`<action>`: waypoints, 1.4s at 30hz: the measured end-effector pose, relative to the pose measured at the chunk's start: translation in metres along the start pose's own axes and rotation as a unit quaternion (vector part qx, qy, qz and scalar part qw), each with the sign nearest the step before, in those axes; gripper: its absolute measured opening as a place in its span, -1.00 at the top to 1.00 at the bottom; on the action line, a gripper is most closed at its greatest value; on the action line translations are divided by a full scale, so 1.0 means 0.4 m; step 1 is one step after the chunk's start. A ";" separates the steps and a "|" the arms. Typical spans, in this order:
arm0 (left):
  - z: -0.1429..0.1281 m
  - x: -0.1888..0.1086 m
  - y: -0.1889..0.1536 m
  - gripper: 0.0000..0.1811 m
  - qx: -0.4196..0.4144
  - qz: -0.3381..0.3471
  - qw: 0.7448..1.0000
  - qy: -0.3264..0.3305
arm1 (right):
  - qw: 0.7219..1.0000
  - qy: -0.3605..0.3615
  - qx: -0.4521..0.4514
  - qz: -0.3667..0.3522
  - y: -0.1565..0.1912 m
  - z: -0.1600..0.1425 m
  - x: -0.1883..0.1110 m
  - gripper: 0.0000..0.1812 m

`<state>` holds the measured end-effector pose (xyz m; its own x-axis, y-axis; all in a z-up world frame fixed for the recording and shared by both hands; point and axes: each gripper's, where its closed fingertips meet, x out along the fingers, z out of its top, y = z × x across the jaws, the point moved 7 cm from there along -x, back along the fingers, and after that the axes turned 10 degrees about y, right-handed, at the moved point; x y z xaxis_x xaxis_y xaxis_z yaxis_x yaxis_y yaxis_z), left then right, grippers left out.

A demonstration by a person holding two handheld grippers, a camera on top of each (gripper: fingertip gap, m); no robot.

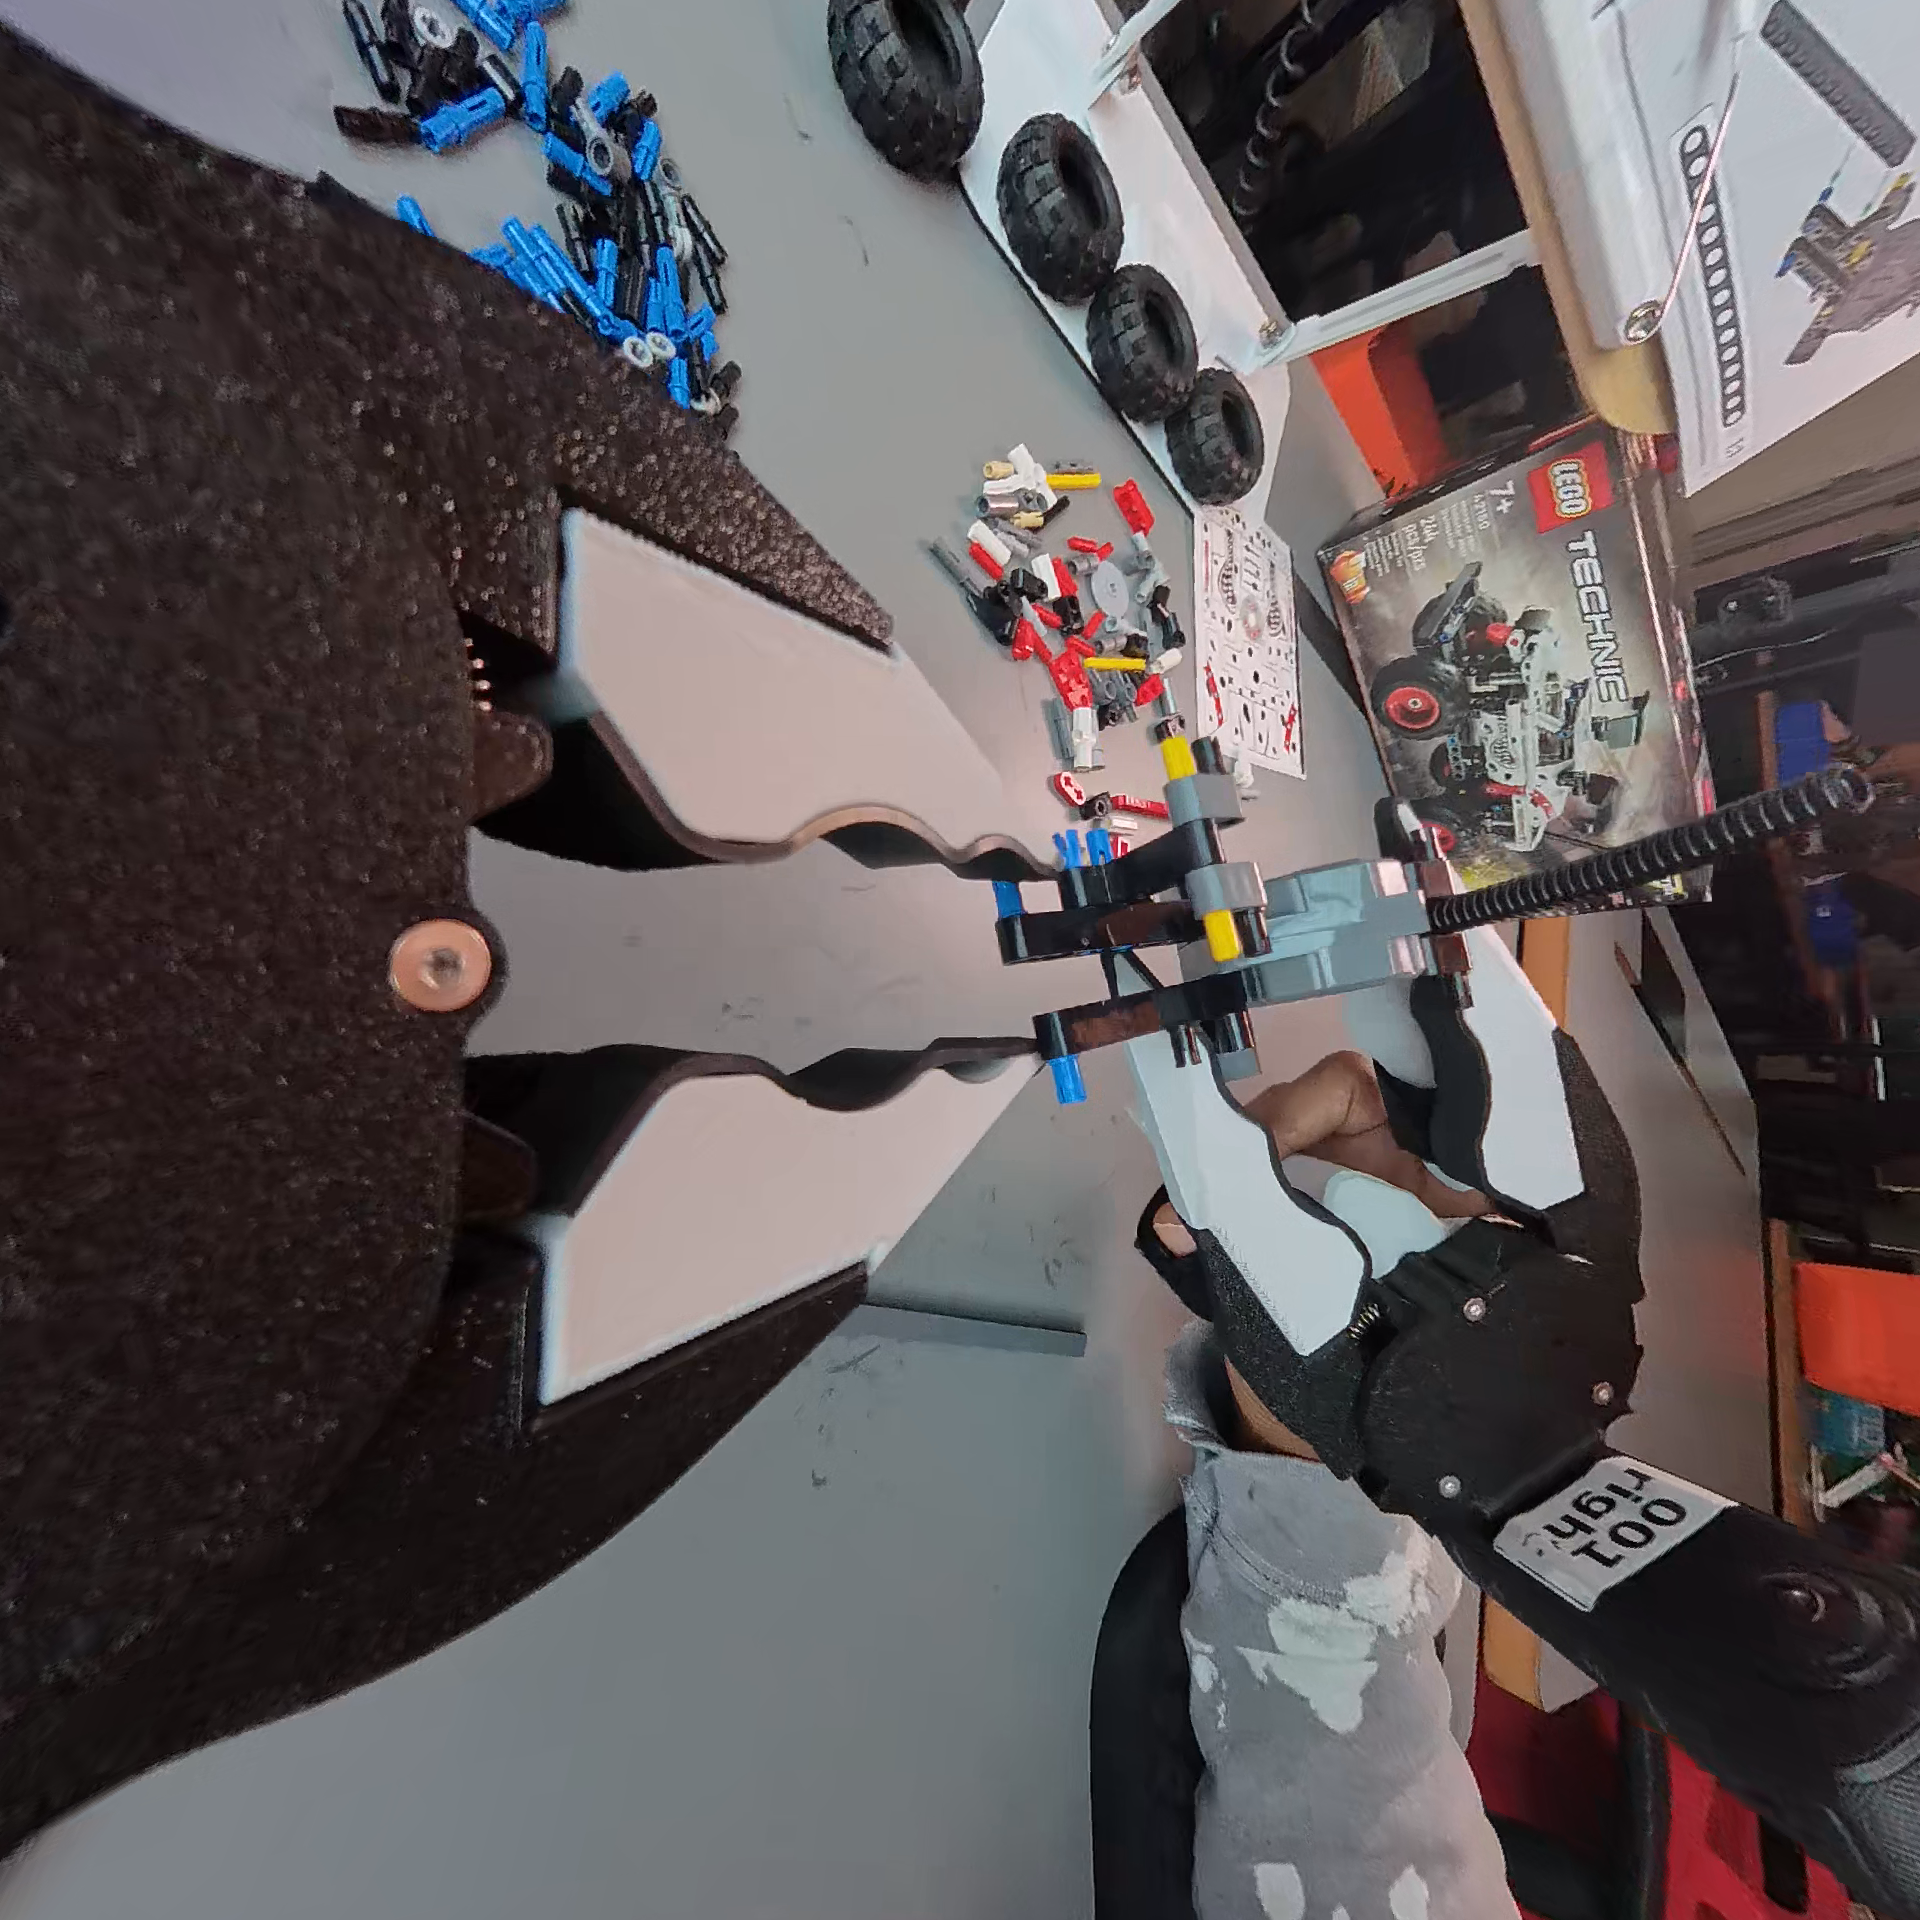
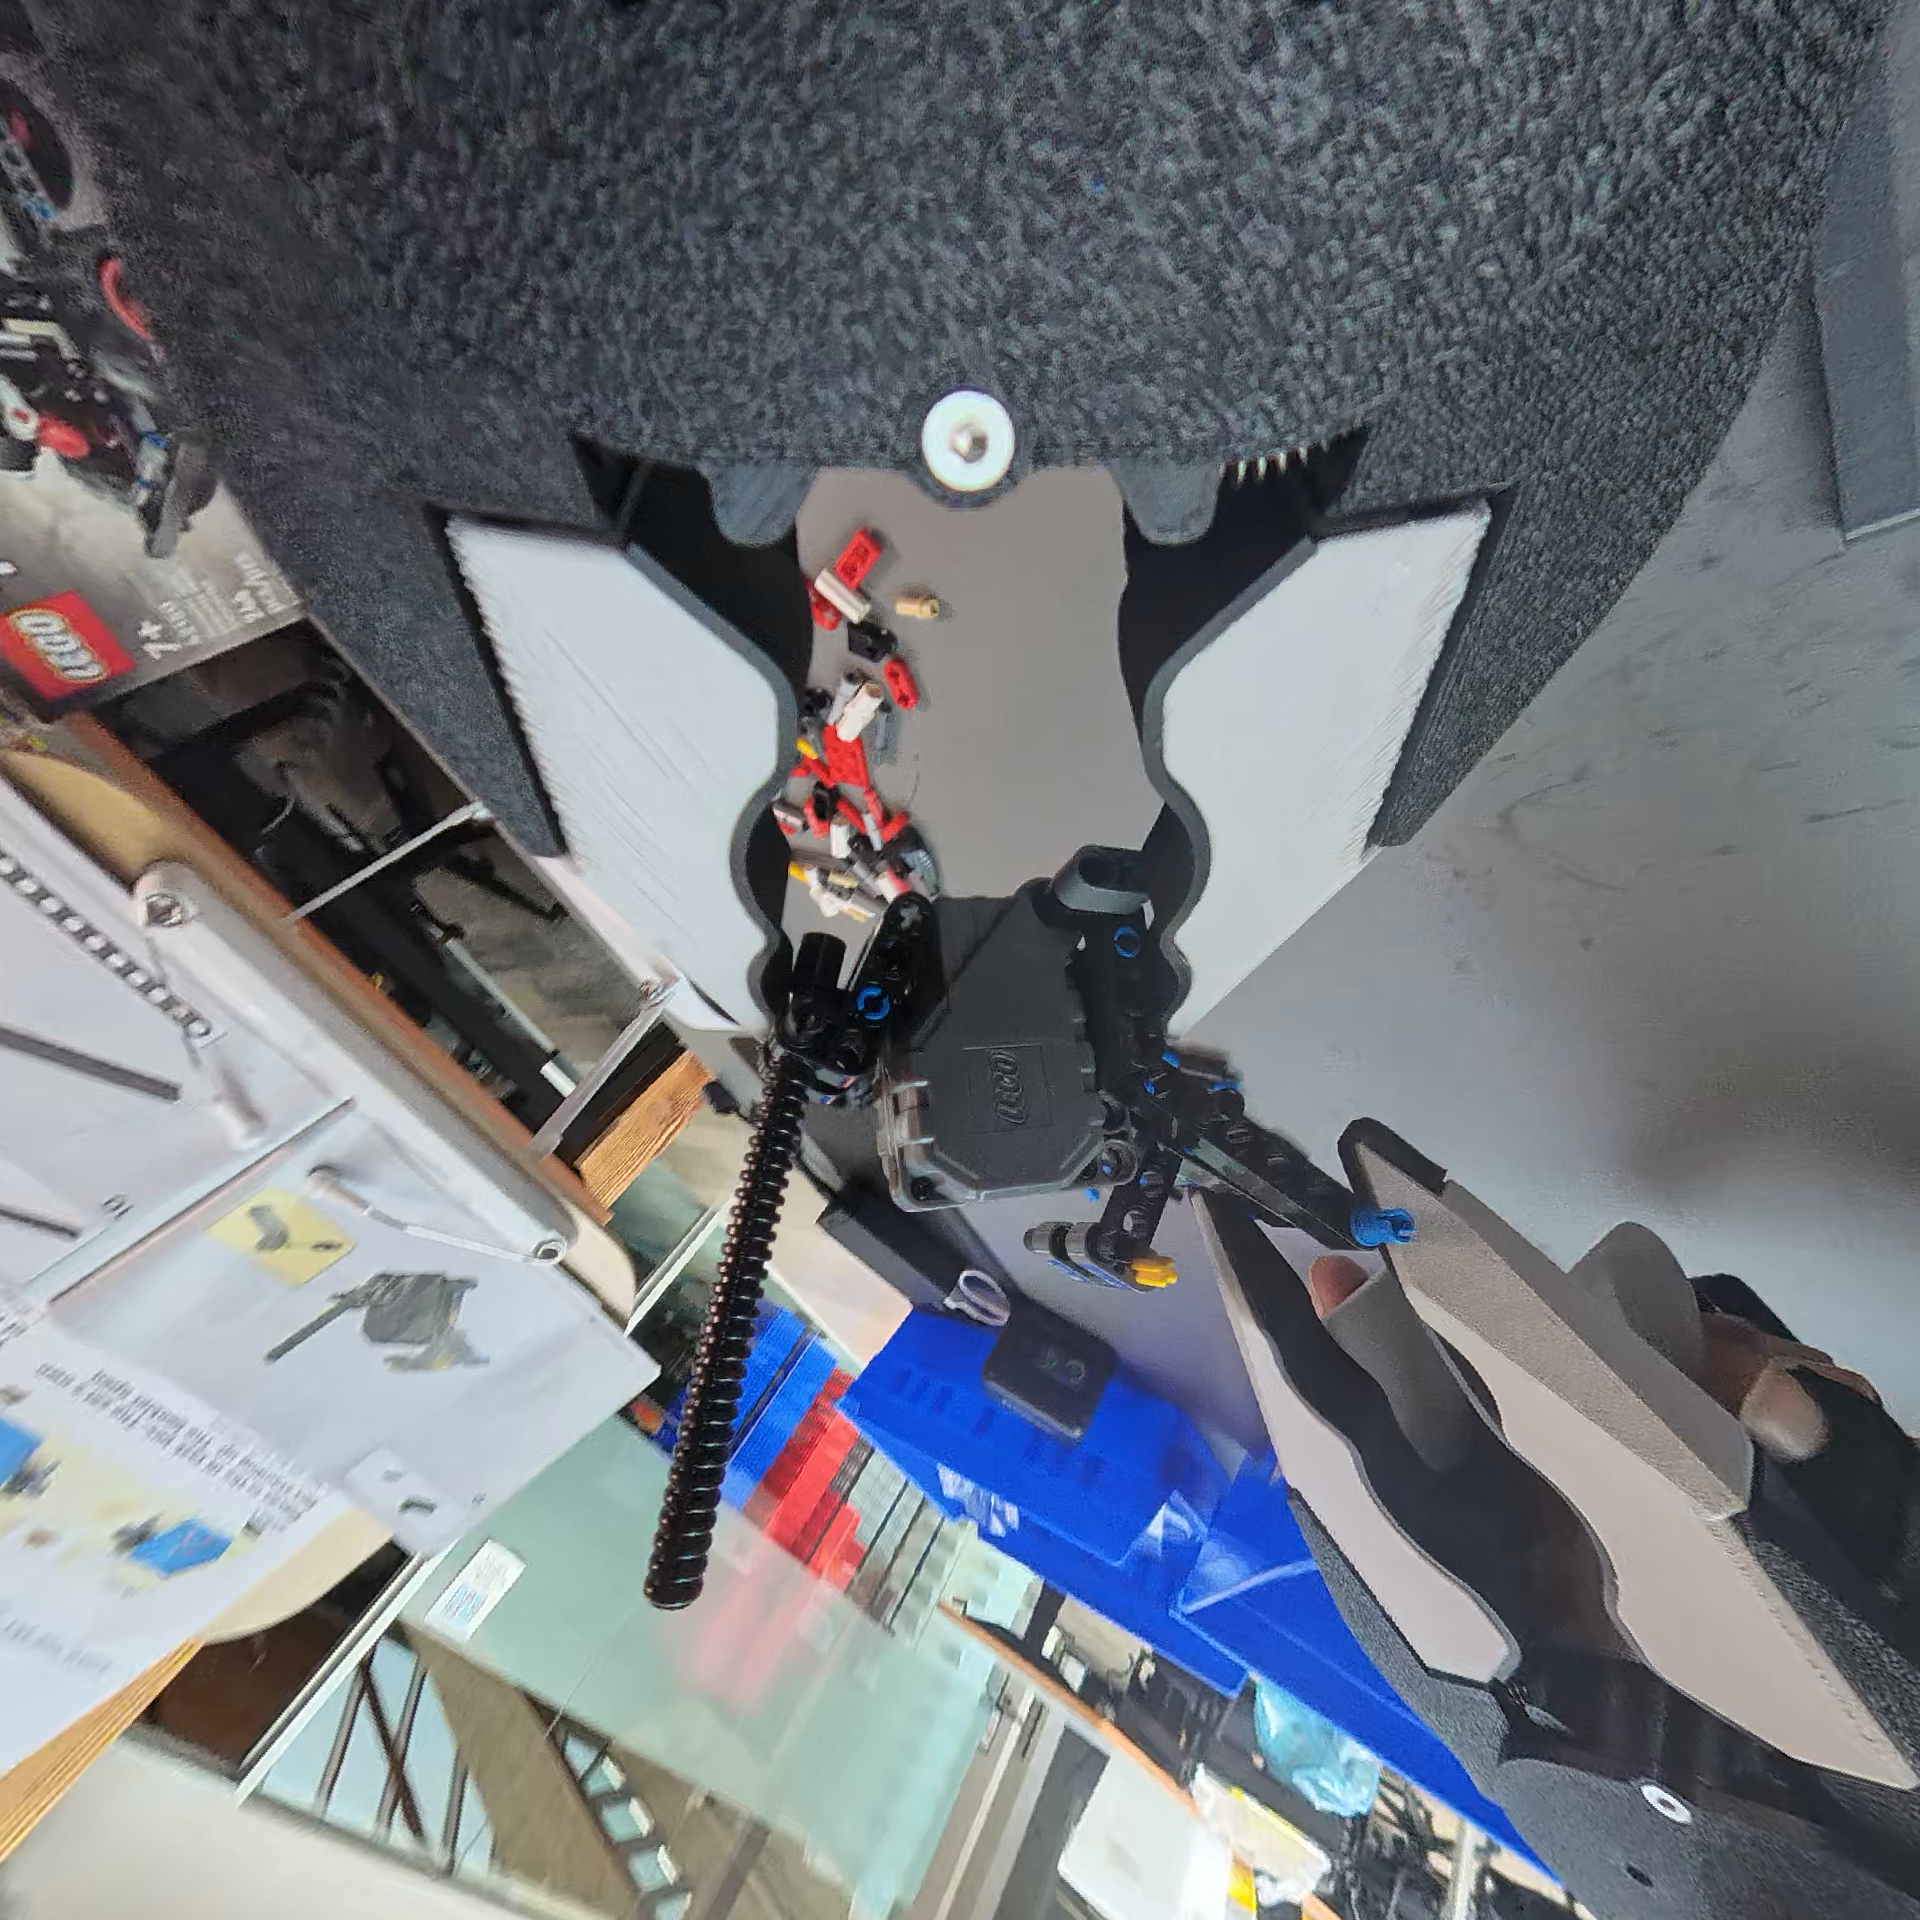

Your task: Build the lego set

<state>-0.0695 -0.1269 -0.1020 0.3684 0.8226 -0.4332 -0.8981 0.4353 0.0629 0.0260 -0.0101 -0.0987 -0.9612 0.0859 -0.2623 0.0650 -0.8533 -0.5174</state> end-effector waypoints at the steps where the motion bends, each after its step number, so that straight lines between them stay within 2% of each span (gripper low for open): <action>1: 0.003 -0.003 -0.004 0.68 0.007 0.002 1.000 -0.006 | 1.000 -0.016 -0.013 -0.010 0.001 0.006 -0.006 0.25; 10: 0.031 -0.031 -0.034 0.65 0.079 0.025 0.995 -0.047 | 0.995 -0.080 -0.030 -0.041 0.000 0.037 -0.035 0.25; 12: 0.033 -0.034 -0.042 0.54 0.095 0.018 0.994 -0.049 | 0.995 -0.084 -0.031 -0.041 0.000 0.037 -0.037 0.25; 13: 0.035 -0.035 -0.045 0.34 0.092 0.010 0.994 -0.052 | 0.995 -0.082 -0.033 -0.046 -0.001 0.036 -0.037 0.25; 17: 0.036 -0.037 -0.036 0.28 0.065 0.004 0.996 -0.053 | 0.995 -0.081 -0.028 -0.056 -0.013 0.030 -0.039 0.25; 21: 0.031 -0.023 -0.022 0.22 -0.010 -0.033 0.998 -0.052 | 0.994 -0.084 -0.033 -0.063 -0.014 0.032 -0.042 0.25; 24: 0.029 -0.008 -0.025 0.25 -0.038 -0.054 0.996 -0.054 | 0.993 -0.087 -0.044 -0.064 -0.005 0.037 -0.040 0.25; 29: 0.033 0.001 -0.035 0.49 -0.045 -0.068 0.995 -0.054 | 0.992 -0.087 -0.062 -0.070 0.005 0.039 -0.039 0.25; 42: 0.029 0.006 -0.040 0.54 -0.003 -0.026 0.999 -0.031 | 0.993 -0.072 -0.068 -0.071 0.005 0.024 -0.029 0.23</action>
<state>-0.0513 -0.1276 -0.0935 0.4295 0.8200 -0.3784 -0.8784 0.4766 0.0358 0.0346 -0.0178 -0.0890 -0.9908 0.1185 -0.0649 -0.0483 -0.7594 -0.6489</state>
